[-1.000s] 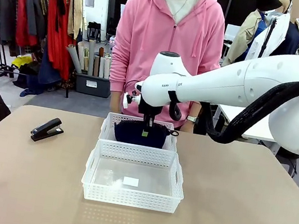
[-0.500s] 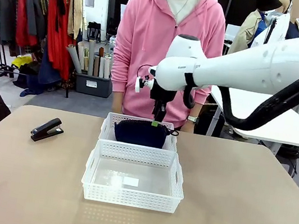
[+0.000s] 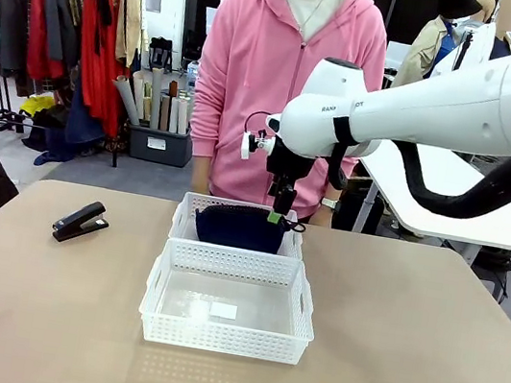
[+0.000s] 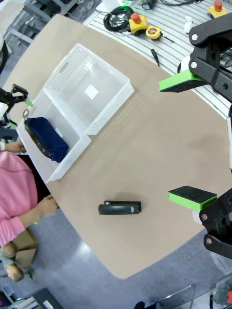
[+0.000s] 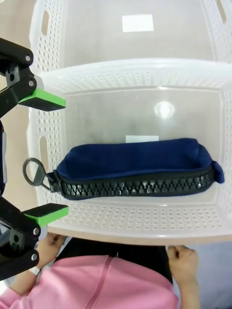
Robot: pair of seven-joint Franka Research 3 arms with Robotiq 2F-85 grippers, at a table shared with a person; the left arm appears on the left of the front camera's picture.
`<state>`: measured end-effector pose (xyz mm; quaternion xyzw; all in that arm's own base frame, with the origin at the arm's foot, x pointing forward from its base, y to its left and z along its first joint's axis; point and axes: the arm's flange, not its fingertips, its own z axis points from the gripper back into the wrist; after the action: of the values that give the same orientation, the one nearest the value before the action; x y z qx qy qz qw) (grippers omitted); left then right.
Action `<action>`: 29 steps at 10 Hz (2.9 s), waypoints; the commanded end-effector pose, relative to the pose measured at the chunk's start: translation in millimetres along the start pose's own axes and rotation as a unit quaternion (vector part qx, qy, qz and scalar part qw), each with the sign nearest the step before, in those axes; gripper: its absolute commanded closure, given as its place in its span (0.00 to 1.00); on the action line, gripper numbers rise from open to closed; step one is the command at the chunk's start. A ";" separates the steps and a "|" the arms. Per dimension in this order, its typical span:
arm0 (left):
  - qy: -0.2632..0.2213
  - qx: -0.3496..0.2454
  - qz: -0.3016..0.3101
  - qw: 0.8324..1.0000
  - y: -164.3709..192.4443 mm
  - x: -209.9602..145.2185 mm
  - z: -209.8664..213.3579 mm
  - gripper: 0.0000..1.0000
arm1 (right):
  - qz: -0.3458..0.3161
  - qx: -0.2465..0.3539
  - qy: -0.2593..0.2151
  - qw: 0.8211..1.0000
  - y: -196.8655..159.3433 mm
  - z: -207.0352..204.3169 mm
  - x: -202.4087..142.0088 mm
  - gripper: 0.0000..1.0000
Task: Distribute items into two baskets.
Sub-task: Place the picked Pencil pouch into the Organizing basket as instructed by the person, then pick up the Stapler that the person points to.
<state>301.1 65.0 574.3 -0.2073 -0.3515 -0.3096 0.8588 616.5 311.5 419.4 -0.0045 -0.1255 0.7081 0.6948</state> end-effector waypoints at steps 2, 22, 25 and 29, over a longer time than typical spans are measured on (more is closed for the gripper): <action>-0.006 -0.006 -0.002 1.000 -0.3 0.8 -1.0 0.00 | -0.007 -0.001 -0.003 1.000 -4.4 -2.4 1.7 0.00; -0.006 -0.006 -0.002 1.000 -0.3 0.8 -1.0 0.00 | -0.364 0.130 -0.060 0.920 4.3 102.2 -210.0 0.00; -0.006 -0.006 -0.002 1.000 -0.3 0.8 -1.0 0.00 | -0.409 0.110 -0.125 0.897 46.8 129.6 -274.9 0.00; -0.006 -0.006 -0.002 1.000 -0.3 0.8 -1.0 0.00 | -0.475 0.086 -0.184 0.856 100.8 149.4 -341.5 0.00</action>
<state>301.1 64.6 574.4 -0.2068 -0.3513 -0.3099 0.8590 515.2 -45.8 495.1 0.2329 -0.1465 0.2912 0.9162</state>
